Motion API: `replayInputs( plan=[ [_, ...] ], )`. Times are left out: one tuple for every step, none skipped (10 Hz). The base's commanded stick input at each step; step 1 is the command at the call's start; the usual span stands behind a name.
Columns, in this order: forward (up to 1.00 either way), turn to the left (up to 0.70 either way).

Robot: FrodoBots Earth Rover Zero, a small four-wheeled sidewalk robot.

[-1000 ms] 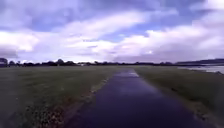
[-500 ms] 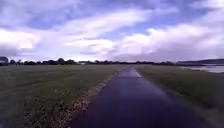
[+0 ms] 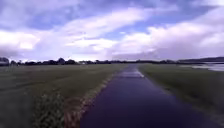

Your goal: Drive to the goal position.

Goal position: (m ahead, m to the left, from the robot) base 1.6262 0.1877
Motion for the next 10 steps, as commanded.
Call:
replayInputs(
  plan=[
    [0.70, 0.00],
    [0.70, 0.00],
    [0.70, 0.00],
    [0.70, -0.01],
    [0.70, -0.03],
    [0.70, -0.05],
    [0.70, -0.07],
    [0.70, -0.09],
    [0.70, -0.11],
    [0.70, -0.13]
  ],
)
